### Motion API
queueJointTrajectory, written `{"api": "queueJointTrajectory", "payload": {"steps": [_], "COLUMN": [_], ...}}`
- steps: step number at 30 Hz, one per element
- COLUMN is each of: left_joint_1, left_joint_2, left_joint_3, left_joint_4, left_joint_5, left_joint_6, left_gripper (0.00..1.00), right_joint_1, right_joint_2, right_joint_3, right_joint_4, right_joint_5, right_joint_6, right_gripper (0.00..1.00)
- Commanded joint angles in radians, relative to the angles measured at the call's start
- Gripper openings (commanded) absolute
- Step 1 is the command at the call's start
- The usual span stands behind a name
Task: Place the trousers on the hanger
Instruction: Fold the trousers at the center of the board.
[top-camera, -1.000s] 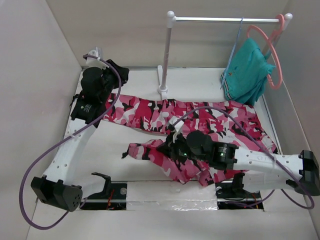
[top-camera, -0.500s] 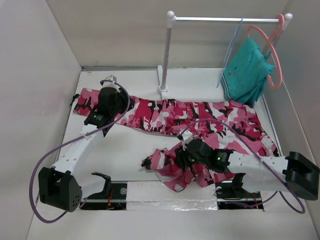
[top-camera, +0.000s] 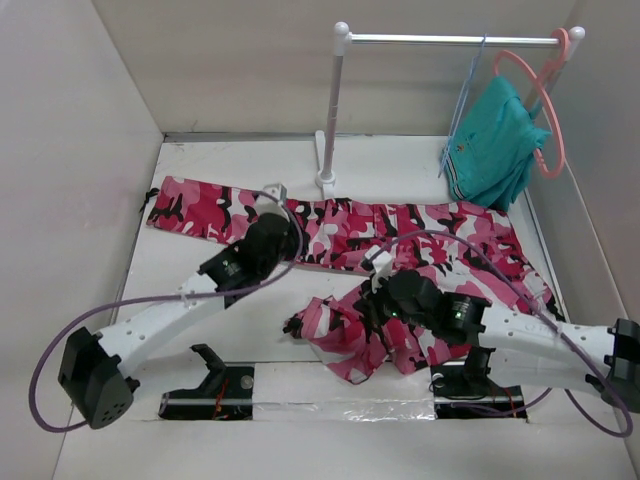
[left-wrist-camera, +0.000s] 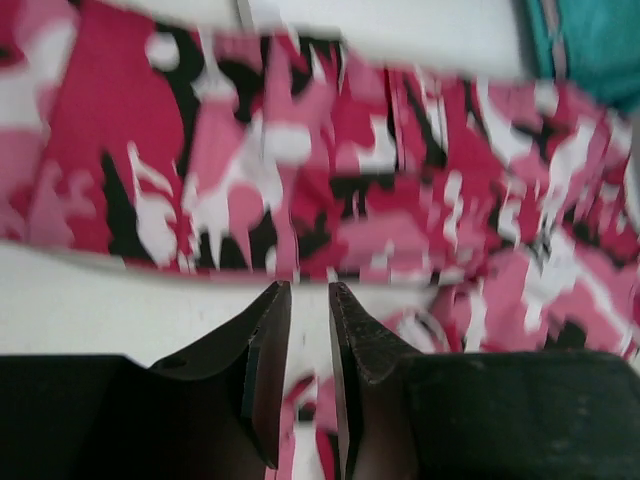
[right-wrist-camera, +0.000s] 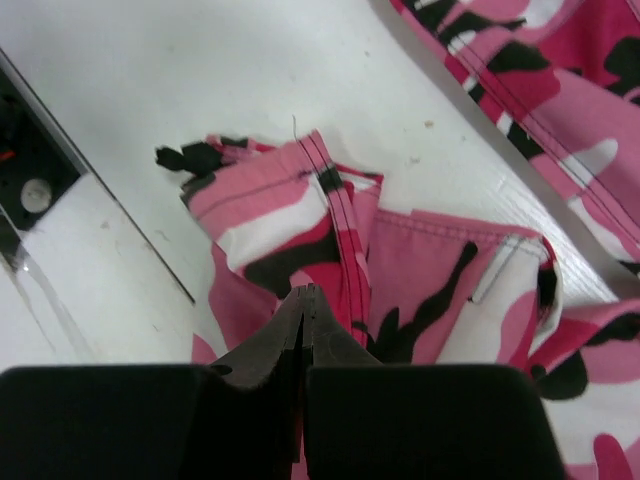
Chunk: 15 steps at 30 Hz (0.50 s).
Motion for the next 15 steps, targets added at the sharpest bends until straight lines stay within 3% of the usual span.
{"api": "queueJointTrajectory", "payload": {"steps": [1, 2, 6, 9, 10, 15], "left_joint_1": [-0.153, -0.239, -0.411, -0.49, -0.502, -0.511], "left_joint_2": [-0.071, -0.071, -0.031, 0.058, 0.084, 0.248], "left_joint_3": [-0.094, -0.128, -0.189, -0.182, -0.174, -0.12], "left_joint_4": [-0.081, -0.126, -0.165, -0.179, -0.182, -0.22], "left_joint_5": [-0.123, -0.176, -0.27, -0.316, -0.333, -0.416], "left_joint_6": [-0.066, -0.095, -0.235, -0.292, -0.305, -0.33], "left_gripper": [0.19, 0.19, 0.23, 0.35, 0.41, 0.48], "right_joint_1": [0.01, 0.01, -0.035, -0.044, -0.044, -0.053], "right_joint_2": [-0.107, -0.185, -0.322, -0.378, -0.385, -0.398], "right_joint_3": [-0.028, -0.039, -0.047, -0.068, -0.071, -0.116], "right_joint_4": [-0.004, -0.011, -0.112, -0.14, -0.143, -0.142], "right_joint_5": [0.089, 0.104, 0.124, 0.124, 0.123, 0.1], "right_joint_6": [0.016, 0.015, 0.024, 0.031, 0.036, 0.076], "right_gripper": [0.0, 0.0, 0.05, 0.11, 0.13, 0.16]}}
